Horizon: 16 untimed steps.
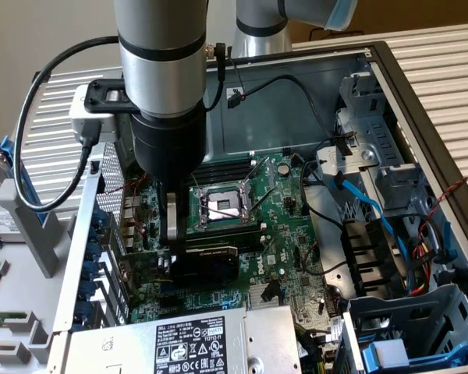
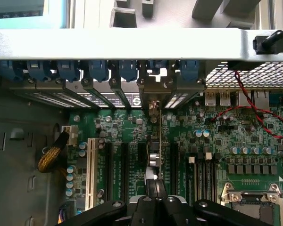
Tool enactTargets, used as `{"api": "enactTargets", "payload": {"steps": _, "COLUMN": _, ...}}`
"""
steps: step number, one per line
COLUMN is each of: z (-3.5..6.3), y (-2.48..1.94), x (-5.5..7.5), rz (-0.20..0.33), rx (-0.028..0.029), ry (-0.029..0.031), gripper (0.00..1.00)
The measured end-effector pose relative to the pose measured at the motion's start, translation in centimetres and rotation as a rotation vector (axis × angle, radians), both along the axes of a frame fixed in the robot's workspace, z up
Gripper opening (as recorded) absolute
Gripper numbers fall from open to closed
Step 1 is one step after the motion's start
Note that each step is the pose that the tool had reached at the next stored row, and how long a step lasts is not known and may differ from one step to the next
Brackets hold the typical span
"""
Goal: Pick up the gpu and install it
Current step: 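Press down on the gpu until it lock into place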
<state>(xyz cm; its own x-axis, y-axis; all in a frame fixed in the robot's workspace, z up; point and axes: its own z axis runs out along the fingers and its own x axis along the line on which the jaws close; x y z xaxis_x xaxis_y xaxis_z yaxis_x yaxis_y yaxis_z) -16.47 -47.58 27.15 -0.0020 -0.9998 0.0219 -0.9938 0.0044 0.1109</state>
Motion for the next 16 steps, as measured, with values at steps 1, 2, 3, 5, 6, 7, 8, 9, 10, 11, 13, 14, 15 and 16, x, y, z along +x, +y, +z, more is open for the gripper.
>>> {"api": "enactTargets", "payload": {"steps": 1, "z": 0.00, "y": 0.00, "x": 0.00, "rz": 0.000, "rx": 0.0000, "ry": 0.0000, "gripper": 0.11}}
{"api": "enactTargets", "payload": {"steps": 2, "z": 0.00, "y": 0.00, "x": 0.00, "rz": 0.000, "rx": 0.0000, "ry": 0.0000, "gripper": 0.11}}
{"api": "enactTargets", "payload": {"steps": 3, "z": -0.05, "y": 0.00, "x": 0.00, "rz": 0.000, "rx": 0.0000, "ry": -0.0009, "gripper": 0.11}}
{"api": "enactTargets", "payload": {"steps": 5, "z": -0.20, "y": 0.00, "x": -0.03, "rz": 0.000, "rx": -0.0011, "ry": -0.0055, "gripper": 0.11}}
{"api": "enactTargets", "payload": {"steps": 6, "z": -0.24, "y": -0.01, "x": -0.06, "rz": 0.000, "rx": -0.0024, "ry": -0.0084, "gripper": 0.11}}
{"api": "enactTargets", "payload": {"steps": 7, "z": -0.24, "y": -0.01, "x": -0.06, "rz": 0.000, "rx": -0.0028, "ry": -0.0094, "gripper": 0.11}}
{"api": "enactTargets", "payload": {"steps": 8, "z": -0.25, "y": -0.01, "x": -0.05, "rz": 0.000, "rx": -0.0027, "ry": -0.0095, "gripper": 0.11}}
{"api": "enactTargets", "payload": {"steps": 9, "z": -0.26, "y": 0.00, "x": -0.05, "rz": 0.000, "rx": -0.0025, "ry": -0.0097, "gripper": 0.11}}
{"api": "enactTargets", "payload": {"steps": 10, "z": -0.27, "y": 0.00, "x": -0.05, "rz": 0.000, "rx": -0.0022, "ry": -0.0099, "gripper": 0.11}}
{"api": "enactTargets", "payload": {"steps": 11, "z": -0.27, "y": 0.00, "x": -0.05, "rz": 0.000, "rx": -0.0022, "ry": -0.0099, "gripper": 0.11}}
{"api": "enactTargets", "payload": {"steps": 13, "z": -0.28, "y": 0.00, "x": -0.13, "rz": 0.000, "rx": -0.0021, "ry": -0.0105, "gripper": 0.11}}
{"api": "enactTargets", "payload": {"steps": 14, "z": -0.28, "y": 0.00, "x": -0.22, "rz": 0.001, "rx": -0.0020, "ry": -0.0106, "gripper": 0.11}}
{"api": "enactTargets", "payload": {"steps": 15, "z": -0.28, "y": 0.00, "x": -0.36, "rz": 0.001, "rx": -0.0021, "ry": -0.0104, "gripper": 0.11}}
{"api": "enactTargets", "payload": {"steps": 16, "z": -0.31, "y": 0.00, "x": -0.47, "rz": 0.002, "rx": -0.0028, "ry": -0.0107, "gripper": 0.11}}
